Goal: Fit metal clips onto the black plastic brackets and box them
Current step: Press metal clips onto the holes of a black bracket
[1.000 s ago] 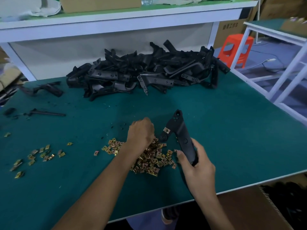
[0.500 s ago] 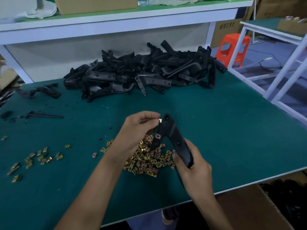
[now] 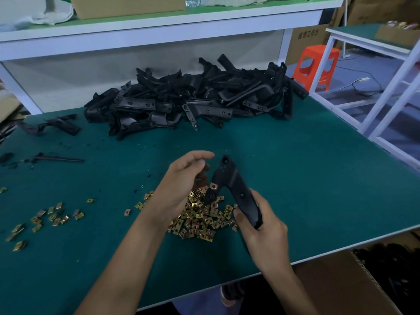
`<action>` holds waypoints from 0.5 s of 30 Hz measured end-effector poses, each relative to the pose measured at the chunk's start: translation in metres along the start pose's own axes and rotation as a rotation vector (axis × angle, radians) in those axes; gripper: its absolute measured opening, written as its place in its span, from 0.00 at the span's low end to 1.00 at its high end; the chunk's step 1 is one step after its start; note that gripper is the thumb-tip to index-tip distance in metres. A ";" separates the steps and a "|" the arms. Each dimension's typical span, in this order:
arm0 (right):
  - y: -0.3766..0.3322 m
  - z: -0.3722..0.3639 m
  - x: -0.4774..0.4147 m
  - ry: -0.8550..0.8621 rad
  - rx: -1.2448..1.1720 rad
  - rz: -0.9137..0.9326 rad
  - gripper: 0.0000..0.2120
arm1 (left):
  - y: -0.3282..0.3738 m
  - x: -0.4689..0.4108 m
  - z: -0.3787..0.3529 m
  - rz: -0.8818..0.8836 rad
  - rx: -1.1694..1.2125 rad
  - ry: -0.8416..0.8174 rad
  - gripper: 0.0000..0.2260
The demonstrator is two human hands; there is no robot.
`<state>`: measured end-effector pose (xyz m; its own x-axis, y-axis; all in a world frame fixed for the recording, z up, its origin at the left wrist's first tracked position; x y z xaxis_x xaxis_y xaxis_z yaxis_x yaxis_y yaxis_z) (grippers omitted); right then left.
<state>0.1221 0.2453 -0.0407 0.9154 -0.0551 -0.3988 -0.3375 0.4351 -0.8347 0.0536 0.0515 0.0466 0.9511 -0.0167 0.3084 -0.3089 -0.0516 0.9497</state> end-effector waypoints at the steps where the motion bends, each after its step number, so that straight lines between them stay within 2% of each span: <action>1: 0.000 0.000 0.000 -0.001 0.002 0.001 0.21 | 0.000 0.000 0.001 -0.020 -0.032 0.011 0.11; 5: 0.001 0.000 0.000 0.003 0.005 -0.003 0.22 | 0.001 0.001 0.002 -0.074 -0.088 0.049 0.06; 10: 0.000 0.000 0.001 0.006 -0.002 0.002 0.21 | 0.001 0.005 0.001 -0.080 -0.110 0.028 0.11; 15: -0.001 0.000 0.000 -0.013 -0.007 -0.008 0.21 | 0.004 0.006 -0.002 -0.092 -0.107 -0.017 0.10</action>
<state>0.1225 0.2447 -0.0403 0.9209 -0.0471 -0.3870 -0.3313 0.4285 -0.8406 0.0581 0.0530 0.0520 0.9749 -0.0338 0.2201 -0.2182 0.0531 0.9745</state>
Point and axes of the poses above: each hand's wrist, its own x-axis away from the middle knuckle, its own z-axis out of the back of the hand, y = z × x, the point moved 3 cm from there along -x, towards the middle knuckle, and after that the axes turned 11 degrees about z, right-handed, at the moved point
